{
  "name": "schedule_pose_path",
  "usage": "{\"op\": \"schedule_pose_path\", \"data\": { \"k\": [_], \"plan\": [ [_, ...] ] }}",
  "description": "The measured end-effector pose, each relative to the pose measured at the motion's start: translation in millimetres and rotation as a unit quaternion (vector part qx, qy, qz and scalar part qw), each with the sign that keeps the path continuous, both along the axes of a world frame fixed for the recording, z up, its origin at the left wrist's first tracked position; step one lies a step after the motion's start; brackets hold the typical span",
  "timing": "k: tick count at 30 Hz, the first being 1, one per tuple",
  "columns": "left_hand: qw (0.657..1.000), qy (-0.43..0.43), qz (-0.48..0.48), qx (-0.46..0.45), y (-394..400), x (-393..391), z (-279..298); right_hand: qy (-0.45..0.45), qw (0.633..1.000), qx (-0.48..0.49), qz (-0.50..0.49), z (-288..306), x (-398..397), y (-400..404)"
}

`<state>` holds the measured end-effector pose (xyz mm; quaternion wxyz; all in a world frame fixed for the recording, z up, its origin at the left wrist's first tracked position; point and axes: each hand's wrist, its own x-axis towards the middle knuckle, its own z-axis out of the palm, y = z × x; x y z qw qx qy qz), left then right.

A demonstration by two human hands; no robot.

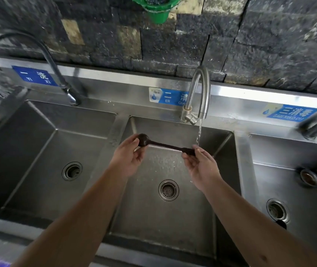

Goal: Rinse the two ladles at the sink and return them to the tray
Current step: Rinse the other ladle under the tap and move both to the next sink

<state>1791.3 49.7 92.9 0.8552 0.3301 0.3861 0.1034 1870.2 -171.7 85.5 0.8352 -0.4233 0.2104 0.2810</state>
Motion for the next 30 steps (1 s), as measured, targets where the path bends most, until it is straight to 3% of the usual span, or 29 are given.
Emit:
{"op": "schedule_pose_path", "data": {
  "k": [7,14,23,27,30],
  "plan": [
    [0.999,0.008,-0.040,0.024,-15.9,-6.9,0.1,-0.021,1.000,-0.011,0.002,3.8,-0.9,-11.1],
    [0.986,0.004,-0.166,0.019,-67.2,13.8,-2.6,-0.015,0.995,-0.022,-0.096,5.4,-12.5,-82.1],
    [0.968,0.019,-0.247,-0.022,-137.9,40.8,-0.4,-0.030,0.982,-0.017,-0.187,11.9,-51.4,-139.7],
    [0.967,0.040,-0.245,-0.048,-154.2,43.6,-7.9,-0.103,0.978,-0.089,-0.158,5.3,-67.3,-148.4],
    [0.965,0.074,-0.249,-0.048,-159.6,38.3,-16.5,-0.164,0.952,-0.224,-0.126,-2.8,-77.2,-155.9]
  ]
}}
